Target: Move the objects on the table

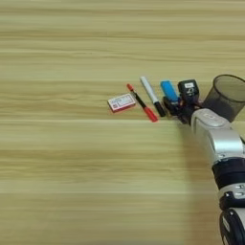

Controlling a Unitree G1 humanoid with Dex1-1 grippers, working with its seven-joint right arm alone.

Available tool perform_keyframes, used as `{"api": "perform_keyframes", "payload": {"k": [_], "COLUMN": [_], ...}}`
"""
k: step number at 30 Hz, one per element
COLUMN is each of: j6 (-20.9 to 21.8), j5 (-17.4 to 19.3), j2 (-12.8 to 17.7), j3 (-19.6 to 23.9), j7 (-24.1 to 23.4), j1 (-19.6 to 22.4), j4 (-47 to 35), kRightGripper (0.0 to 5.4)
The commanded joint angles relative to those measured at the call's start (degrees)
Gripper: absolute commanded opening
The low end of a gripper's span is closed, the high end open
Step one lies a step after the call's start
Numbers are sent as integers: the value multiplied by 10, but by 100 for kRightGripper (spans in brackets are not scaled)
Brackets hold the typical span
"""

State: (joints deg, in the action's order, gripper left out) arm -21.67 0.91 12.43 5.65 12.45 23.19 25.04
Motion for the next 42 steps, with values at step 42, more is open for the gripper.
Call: {"api": "perform_keyframes", "payload": {"k": [42], "j6": [62], "j5": [32], "j2": [3], "j3": [0], "j7": [27], "j1": [25], "j4": [-74], "kRightGripper": [538]}}
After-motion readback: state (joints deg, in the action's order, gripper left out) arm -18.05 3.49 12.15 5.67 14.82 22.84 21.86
